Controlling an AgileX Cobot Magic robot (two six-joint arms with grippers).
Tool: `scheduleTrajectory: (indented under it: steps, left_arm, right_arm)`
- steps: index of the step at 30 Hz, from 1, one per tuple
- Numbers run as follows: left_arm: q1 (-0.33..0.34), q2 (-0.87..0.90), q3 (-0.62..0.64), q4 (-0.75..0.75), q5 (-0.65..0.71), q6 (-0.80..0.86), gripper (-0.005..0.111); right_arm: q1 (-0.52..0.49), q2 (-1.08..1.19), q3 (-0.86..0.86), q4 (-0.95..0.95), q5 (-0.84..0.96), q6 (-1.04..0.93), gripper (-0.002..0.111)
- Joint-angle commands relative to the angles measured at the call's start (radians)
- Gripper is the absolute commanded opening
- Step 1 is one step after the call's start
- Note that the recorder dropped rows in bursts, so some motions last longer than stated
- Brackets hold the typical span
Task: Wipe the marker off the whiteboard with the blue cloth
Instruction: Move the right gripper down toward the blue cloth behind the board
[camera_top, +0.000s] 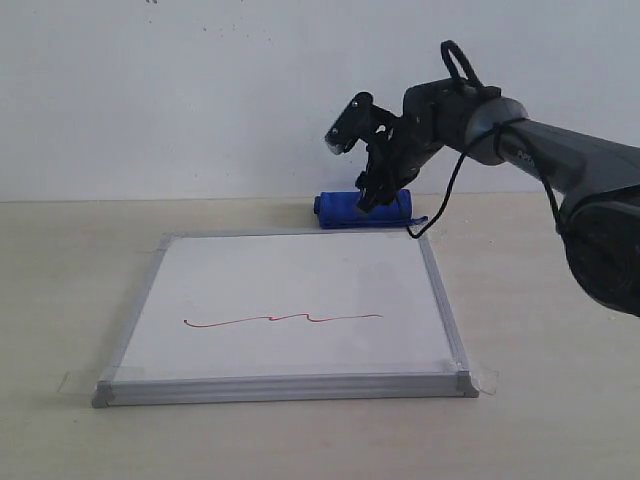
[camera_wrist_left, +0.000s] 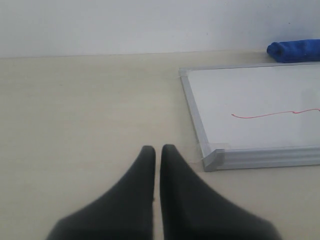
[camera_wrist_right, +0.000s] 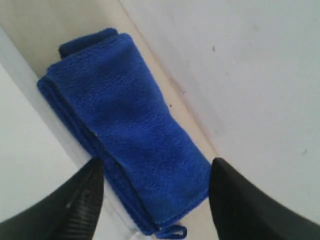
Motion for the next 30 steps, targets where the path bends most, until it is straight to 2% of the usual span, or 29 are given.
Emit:
scheduleTrajectory:
  steps: [1,6,11,17,30]
  left_arm:
    - [-0.005,-0.002,-0.001,-0.008,-0.006,0.001,0.004]
    - [-0.005,-0.002,-0.001,-0.008,-0.006,0.001,0.004]
    - [-0.005,-0.002,-0.001,-0.008,-0.006,0.001,0.004]
    - [-0.005,-0.002,-0.001,-0.008,-0.006,0.001,0.004]
    - [-0.005,-0.002,-0.001,-0.008,-0.006,0.001,0.004]
  right_arm:
    - [0.017,0.0,-0.005,-0.015,-0.055,0.017,0.047]
    - [0.022,0.013,-0.005,-0.015,-0.007,-0.072,0.046]
    - [0.027,0.033,-0.005,-0.071,0.021,-0.117,0.061]
    - [0.027,0.038,-0.005,-0.12,0.011,-0.137,0.061]
    - [0.014,0.101,-0.005,-0.12,-0.147,-0.098,0.061]
